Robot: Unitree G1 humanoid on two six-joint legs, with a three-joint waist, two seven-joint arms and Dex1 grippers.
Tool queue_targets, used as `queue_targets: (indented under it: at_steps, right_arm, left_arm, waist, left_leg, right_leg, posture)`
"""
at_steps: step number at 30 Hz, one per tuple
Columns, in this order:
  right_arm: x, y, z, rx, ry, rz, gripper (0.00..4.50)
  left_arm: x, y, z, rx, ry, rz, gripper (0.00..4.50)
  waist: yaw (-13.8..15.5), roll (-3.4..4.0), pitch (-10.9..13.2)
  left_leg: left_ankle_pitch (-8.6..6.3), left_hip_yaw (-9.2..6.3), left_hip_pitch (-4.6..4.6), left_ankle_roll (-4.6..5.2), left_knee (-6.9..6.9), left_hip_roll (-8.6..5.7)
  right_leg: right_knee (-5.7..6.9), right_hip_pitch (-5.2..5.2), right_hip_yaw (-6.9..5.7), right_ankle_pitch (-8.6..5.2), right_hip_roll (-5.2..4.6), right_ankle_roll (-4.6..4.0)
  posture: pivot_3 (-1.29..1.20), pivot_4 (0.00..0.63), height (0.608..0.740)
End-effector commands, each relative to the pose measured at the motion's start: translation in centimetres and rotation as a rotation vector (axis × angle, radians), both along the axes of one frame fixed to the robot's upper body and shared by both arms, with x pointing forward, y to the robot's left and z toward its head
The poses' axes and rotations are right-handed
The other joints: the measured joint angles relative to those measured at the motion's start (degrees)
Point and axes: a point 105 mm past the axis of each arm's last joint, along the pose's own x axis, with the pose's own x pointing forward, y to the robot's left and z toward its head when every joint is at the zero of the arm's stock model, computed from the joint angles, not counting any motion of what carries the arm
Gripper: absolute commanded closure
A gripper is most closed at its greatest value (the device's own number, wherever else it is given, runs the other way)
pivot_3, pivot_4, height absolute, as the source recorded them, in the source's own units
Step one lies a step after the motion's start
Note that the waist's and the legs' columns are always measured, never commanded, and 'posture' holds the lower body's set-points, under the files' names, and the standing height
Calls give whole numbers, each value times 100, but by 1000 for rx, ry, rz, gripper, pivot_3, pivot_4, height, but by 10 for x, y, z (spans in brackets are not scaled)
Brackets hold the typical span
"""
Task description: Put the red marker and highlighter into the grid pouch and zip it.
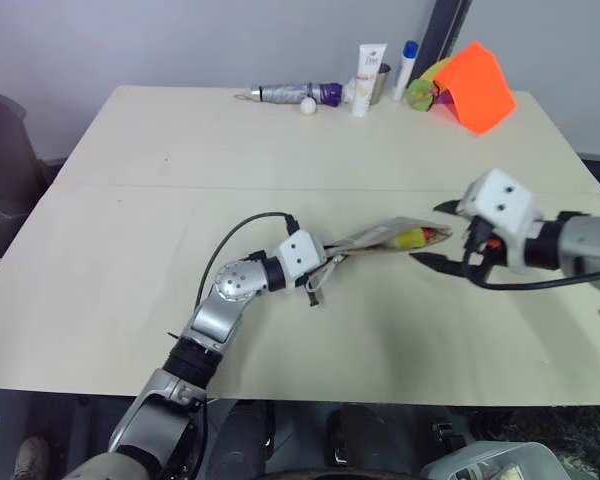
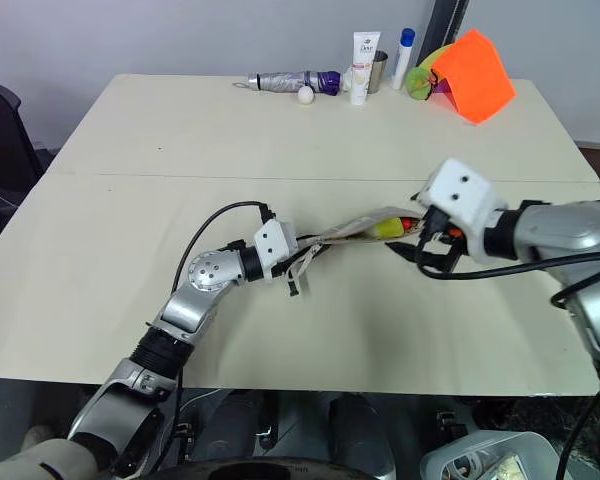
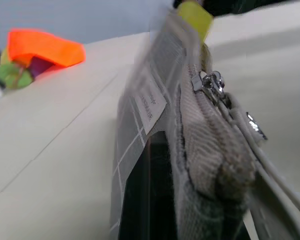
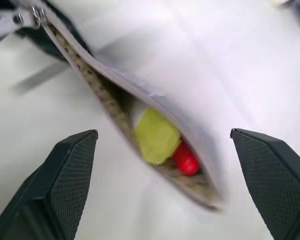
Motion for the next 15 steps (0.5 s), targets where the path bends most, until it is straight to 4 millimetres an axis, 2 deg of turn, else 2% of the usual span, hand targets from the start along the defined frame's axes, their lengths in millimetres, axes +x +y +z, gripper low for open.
queue_targets:
  at_steps: [1, 5, 9, 15]
  right_arm:
    - [-7, 8, 9, 58, -24, 25, 103]
    - [-7, 22, -9, 127, 36, 24, 103]
    - [2, 49, -29, 270, 87, 5, 103]
    - [12, 82, -35, 465, 161, -20, 103]
  left_arm:
    - [11, 2, 24, -134, 42, 68, 4500]
    - [20, 2, 39, -241, 106, 119, 4500]
    - [24, 0, 46, -297, 149, 139, 4500]
    - [26, -1, 44, -297, 153, 177, 4500]
  waist:
    - [-7, -1, 0]
    - [-5, -3, 2]
    - [-14, -3, 2]
    - [-12, -2, 1]
  left_leg:
    - [0, 0, 0, 0, 0, 0]
    - [0, -1, 0, 0, 1, 0]
    - [0, -1, -1, 0, 2, -1]
    - [0, -1, -4, 0, 3, -2]
  right_leg:
    - [0, 0, 0, 0, 0, 0]
    - [0, 0, 0, 0, 5, 1]
    - [1, 0, 0, 1, 7, 2]
    - [3, -3, 0, 1, 8, 2]
  posture:
    - [0, 150, 740]
    - [0, 150, 740]
    - [0, 150, 740]
    - [0, 150, 740]
